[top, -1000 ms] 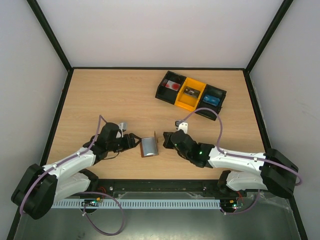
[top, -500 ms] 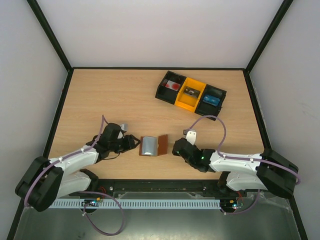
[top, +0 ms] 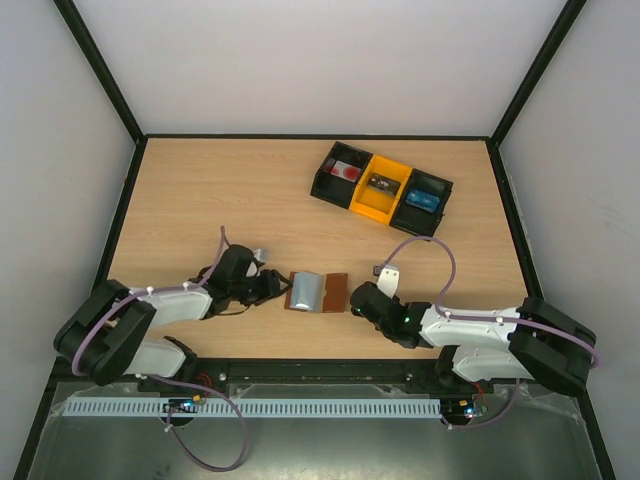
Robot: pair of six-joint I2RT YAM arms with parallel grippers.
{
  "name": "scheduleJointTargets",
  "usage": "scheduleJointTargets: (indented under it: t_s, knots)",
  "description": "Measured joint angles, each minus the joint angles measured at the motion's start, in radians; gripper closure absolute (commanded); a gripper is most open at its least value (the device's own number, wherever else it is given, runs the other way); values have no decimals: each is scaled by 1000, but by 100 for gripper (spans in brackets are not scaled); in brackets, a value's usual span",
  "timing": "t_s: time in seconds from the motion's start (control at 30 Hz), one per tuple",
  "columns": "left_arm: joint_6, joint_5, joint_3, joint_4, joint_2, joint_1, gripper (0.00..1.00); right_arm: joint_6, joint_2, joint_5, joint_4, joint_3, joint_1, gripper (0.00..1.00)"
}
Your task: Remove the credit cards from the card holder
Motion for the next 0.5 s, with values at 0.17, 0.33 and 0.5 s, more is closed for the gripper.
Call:
scheduleJointTargets:
  t_s: [0.17, 0.33, 0.5]
  knots:
    - [-27, 41, 39, 79, 98, -32, 56, 0, 1, 1, -2, 0, 0, 98]
    - [-63, 83, 59, 145, 163, -46, 61, -1, -1, 4, -14, 0, 0, 98]
    - [-92, 109, 59, 157, 170, -58, 68, -1, -4, -1, -12, 0, 0, 98]
